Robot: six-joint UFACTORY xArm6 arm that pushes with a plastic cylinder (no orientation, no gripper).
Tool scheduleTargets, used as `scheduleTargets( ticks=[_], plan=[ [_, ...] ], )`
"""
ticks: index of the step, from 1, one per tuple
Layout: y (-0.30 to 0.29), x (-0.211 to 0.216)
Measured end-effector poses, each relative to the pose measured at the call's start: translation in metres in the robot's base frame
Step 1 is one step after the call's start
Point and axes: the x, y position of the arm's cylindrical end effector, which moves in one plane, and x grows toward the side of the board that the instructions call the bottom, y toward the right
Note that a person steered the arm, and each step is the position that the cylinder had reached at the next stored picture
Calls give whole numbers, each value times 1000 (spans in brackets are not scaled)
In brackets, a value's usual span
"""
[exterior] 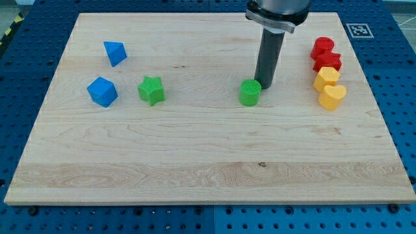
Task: Slide the green circle to the bottom of the yellow heart
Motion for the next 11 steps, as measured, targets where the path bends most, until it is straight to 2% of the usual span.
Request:
scheduleTargets(
  ticks=[3, 4, 5, 6, 8, 9, 11],
  plan=[
    [-74, -6],
    [-86, 11],
    [-88, 49],
    [-70, 66],
    [4, 67],
    [-1, 76],
    [-69, 86]
  ],
)
